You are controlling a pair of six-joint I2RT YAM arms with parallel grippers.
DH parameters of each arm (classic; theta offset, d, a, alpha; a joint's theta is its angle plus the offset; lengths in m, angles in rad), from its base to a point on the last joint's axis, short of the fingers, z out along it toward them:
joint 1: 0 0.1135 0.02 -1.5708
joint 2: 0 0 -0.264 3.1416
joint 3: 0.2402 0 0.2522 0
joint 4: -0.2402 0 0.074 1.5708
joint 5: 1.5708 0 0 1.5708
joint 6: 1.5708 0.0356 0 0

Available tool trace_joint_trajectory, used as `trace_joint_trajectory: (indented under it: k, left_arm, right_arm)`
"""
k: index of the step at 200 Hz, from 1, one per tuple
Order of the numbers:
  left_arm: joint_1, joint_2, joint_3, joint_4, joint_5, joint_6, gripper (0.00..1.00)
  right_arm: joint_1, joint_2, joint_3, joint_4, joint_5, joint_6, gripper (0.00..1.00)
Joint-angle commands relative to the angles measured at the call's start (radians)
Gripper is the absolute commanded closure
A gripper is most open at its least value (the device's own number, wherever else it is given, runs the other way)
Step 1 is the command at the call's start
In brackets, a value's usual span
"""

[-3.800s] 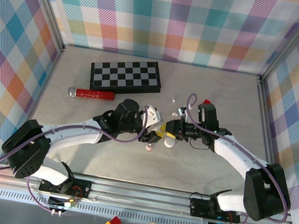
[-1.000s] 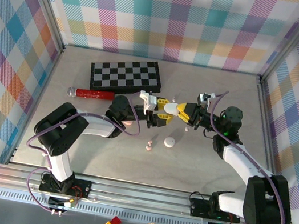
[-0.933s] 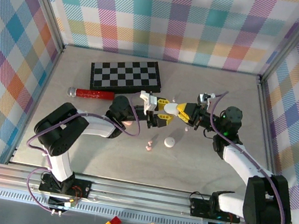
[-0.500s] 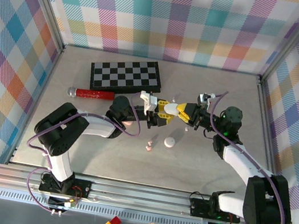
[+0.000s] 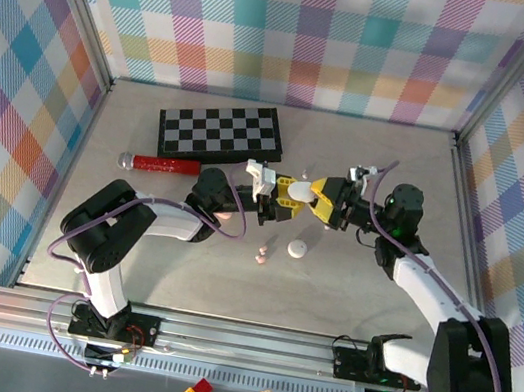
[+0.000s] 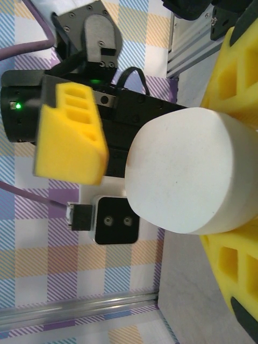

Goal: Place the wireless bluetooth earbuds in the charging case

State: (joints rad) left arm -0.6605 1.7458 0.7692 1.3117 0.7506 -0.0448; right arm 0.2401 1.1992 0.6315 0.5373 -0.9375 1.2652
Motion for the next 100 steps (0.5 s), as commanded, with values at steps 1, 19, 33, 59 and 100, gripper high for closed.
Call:
trace_joint_trajectory:
  k: [1,19,33,59,100]
  left_arm:
    - [-0.004,-0.007,-0.020,0.041,0.015,-0.002,0.62]
    - [0.001,-0.012,-0.038,0.039,0.021,0.002,0.62]
    - [0.005,-0.013,-0.055,0.038,0.027,0.002,0.62]
    - [0.014,-0.008,-0.091,0.038,0.027,0.011,0.62]
    - [0.022,-0.016,-0.125,0.035,0.052,-0.029,0.62]
  right_arm:
    - [-0.004,-0.074,0.100,-0.335,0.055,-0.290,0.18]
    - [-0.003,-0.111,0.168,-0.547,0.107,-0.489,0.15]
    - [0.000,-0.134,0.223,-0.705,0.173,-0.655,0.13]
    - [0.022,-0.179,0.289,-0.888,0.277,-0.933,0.09]
    - [0.162,-0.156,0.371,-1.068,0.407,-1.344,0.02]
